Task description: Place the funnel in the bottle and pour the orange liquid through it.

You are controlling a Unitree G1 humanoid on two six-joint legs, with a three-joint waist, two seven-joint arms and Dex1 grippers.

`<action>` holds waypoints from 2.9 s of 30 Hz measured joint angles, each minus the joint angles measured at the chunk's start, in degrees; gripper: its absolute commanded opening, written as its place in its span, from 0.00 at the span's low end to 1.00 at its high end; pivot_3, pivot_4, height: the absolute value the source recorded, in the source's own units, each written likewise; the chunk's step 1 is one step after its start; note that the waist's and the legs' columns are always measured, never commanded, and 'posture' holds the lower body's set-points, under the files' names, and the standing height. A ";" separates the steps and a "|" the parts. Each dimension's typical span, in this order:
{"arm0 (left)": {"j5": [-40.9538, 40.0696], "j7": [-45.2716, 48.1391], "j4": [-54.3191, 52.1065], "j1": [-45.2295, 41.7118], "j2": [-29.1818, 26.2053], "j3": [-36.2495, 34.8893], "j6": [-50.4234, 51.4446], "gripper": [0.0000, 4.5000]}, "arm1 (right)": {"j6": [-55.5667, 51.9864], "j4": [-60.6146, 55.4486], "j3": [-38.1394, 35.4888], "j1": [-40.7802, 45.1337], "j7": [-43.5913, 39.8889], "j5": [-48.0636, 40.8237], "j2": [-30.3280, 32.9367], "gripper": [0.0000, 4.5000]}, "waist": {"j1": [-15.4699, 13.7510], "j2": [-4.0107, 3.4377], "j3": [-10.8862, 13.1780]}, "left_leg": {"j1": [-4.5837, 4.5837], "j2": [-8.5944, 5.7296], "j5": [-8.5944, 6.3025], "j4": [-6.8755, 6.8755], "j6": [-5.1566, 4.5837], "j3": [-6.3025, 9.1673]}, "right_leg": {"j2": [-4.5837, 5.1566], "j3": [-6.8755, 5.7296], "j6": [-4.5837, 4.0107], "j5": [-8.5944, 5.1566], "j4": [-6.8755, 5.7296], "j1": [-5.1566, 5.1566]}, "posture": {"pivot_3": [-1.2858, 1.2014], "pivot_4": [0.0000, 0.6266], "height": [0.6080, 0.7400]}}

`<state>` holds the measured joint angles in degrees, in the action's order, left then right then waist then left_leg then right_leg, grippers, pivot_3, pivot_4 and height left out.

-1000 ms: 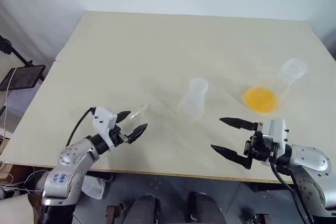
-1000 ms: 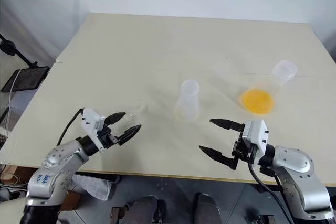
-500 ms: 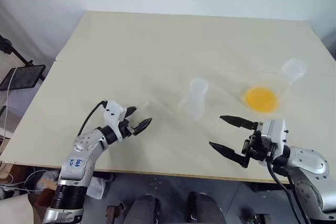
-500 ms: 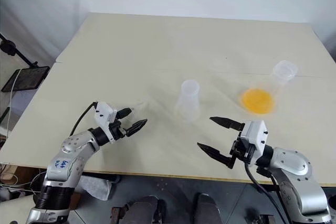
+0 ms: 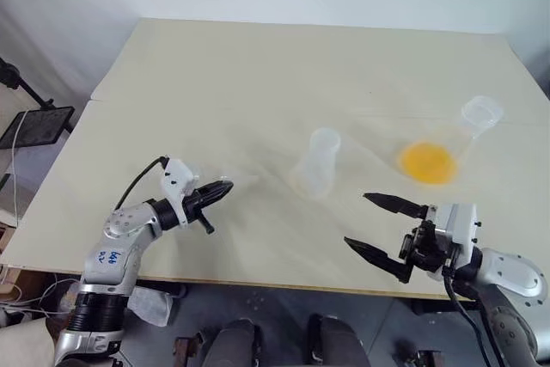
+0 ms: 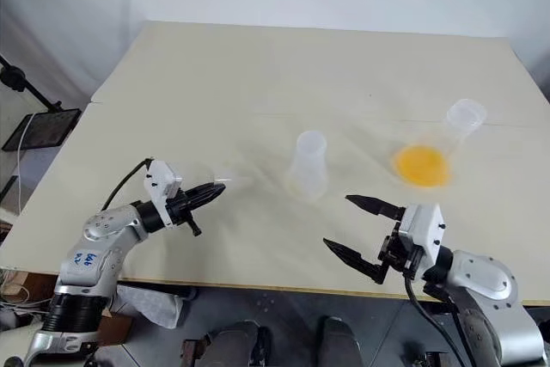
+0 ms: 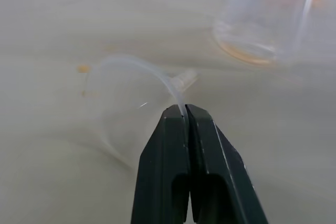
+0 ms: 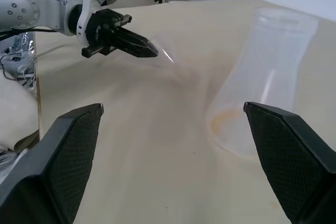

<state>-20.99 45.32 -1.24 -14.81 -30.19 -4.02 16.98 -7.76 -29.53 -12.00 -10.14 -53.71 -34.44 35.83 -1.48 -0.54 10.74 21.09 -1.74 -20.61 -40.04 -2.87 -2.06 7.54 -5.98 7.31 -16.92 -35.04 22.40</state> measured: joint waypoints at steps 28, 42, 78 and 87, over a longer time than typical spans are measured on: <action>20.61 31.97 52.52 -66.02 8.03 18.71 -38.98 0.01 | 4.56 -10.88 -8.77 -17.75 17.16 3.71 -12.66 1.00 | -0.01 0.12 0.07 | 0.13 -0.18 0.11 0.06 -0.25 -0.42 | -0.06 -0.21 0.29 0.14 0.08 0.12 | 0.52 0.24 1.00; 22.55 31.04 58.60 -69.54 9.45 17.54 -44.50 0.01 | 6.51 -10.78 -8.92 -17.98 18.09 3.72 -12.80 1.00 | -0.08 0.17 0.09 | 0.17 -0.21 0.12 0.02 -0.32 -0.37 | -0.01 -0.21 0.30 0.14 0.05 0.13 | 0.52 0.24 1.00; 23.47 40.56 57.00 -68.11 10.33 18.13 -43.15 0.87 | 4.86 -11.13 -8.12 -9.89 22.11 1.13 -12.74 1.00 | -0.02 0.16 0.09 | 0.18 -0.24 0.13 -0.01 -0.36 -0.34 | -0.01 -0.21 0.31 0.15 -0.01 0.13 | 0.52 0.24 1.00; 14.70 40.61 53.81 -62.12 8.82 11.11 -31.79 0.99 | 5.61 -10.66 -8.23 -9.18 22.11 1.71 -12.89 1.00 | 0.11 0.15 0.09 | 0.15 -0.21 0.14 -0.02 -0.36 -0.31 | -0.01 -0.21 0.31 0.15 -0.10 0.15 | 0.52 0.24 1.00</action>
<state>-6.29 85.93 52.58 -76.93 -21.36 7.10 -14.82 -2.15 -40.19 -20.23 -19.32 -31.60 -32.74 22.94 -1.37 -0.39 10.83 21.24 -1.95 -20.47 -40.06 -3.23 -2.36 7.53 -6.19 7.62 -16.77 -35.14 22.55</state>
